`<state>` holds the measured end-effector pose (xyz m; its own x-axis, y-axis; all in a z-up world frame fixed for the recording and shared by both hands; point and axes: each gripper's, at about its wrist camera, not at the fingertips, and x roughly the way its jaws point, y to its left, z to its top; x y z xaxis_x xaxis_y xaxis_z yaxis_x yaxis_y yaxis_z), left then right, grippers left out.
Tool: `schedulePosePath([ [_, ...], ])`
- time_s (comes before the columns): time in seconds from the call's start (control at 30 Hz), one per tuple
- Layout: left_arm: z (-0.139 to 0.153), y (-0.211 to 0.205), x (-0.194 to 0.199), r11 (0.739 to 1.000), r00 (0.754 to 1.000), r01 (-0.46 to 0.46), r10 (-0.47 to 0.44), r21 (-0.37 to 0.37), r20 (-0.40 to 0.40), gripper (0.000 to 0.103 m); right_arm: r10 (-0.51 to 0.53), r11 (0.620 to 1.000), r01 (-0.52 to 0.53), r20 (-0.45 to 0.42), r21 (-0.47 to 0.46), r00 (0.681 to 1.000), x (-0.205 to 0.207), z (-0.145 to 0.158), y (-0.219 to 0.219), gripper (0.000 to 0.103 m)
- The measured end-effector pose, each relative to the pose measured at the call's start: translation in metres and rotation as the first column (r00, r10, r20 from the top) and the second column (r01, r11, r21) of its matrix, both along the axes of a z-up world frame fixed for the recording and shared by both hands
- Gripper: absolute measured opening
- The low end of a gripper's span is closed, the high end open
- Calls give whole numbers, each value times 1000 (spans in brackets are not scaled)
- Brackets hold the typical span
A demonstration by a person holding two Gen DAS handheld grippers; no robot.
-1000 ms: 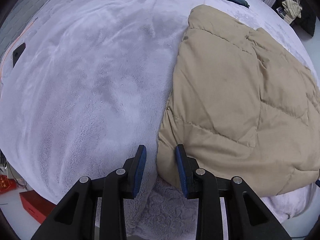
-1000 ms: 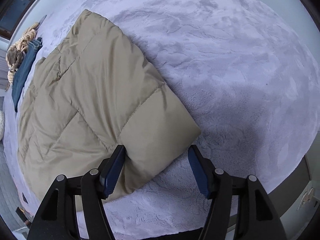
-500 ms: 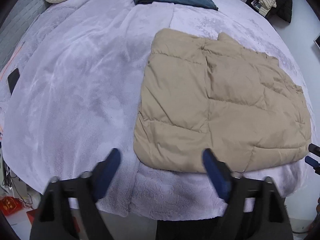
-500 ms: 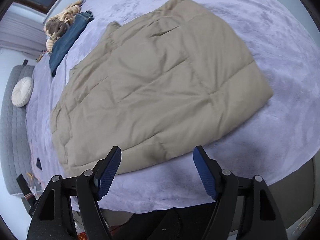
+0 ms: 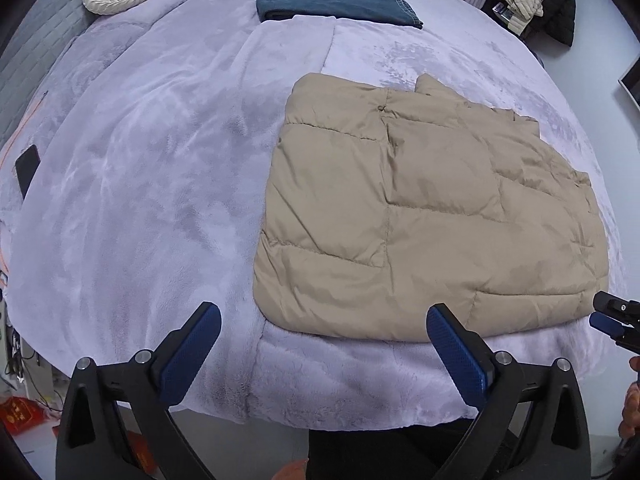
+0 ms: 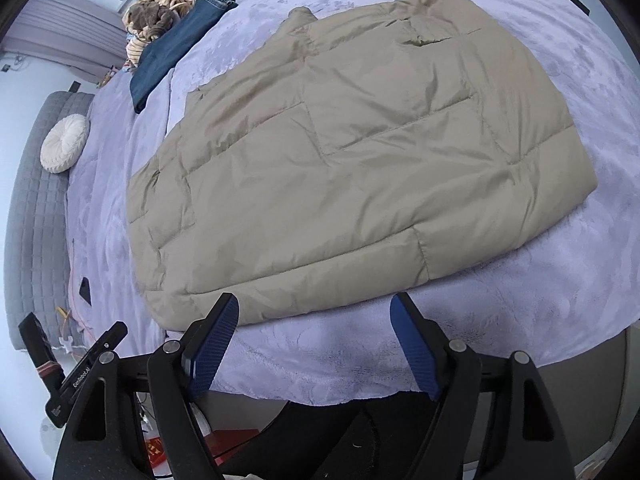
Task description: Fold large clothes
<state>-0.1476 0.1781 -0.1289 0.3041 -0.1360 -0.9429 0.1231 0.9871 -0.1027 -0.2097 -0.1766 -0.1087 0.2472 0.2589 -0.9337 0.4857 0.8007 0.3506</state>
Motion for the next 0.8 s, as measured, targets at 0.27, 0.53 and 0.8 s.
schedulePosePath([
  [0.27,2,-25,13,1000,1000,2,-2,29,-15,103,75,997,-75,24,9,997,23,3,-1,90],
  [0.53,4,-59,24,998,999,-4,6,55,-33,103,183,983,-184,68,3,981,41,14,-10,91],
  [0.8,4,-73,25,998,998,-18,21,53,-51,103,226,974,-226,65,-2,972,53,9,-20,91],
])
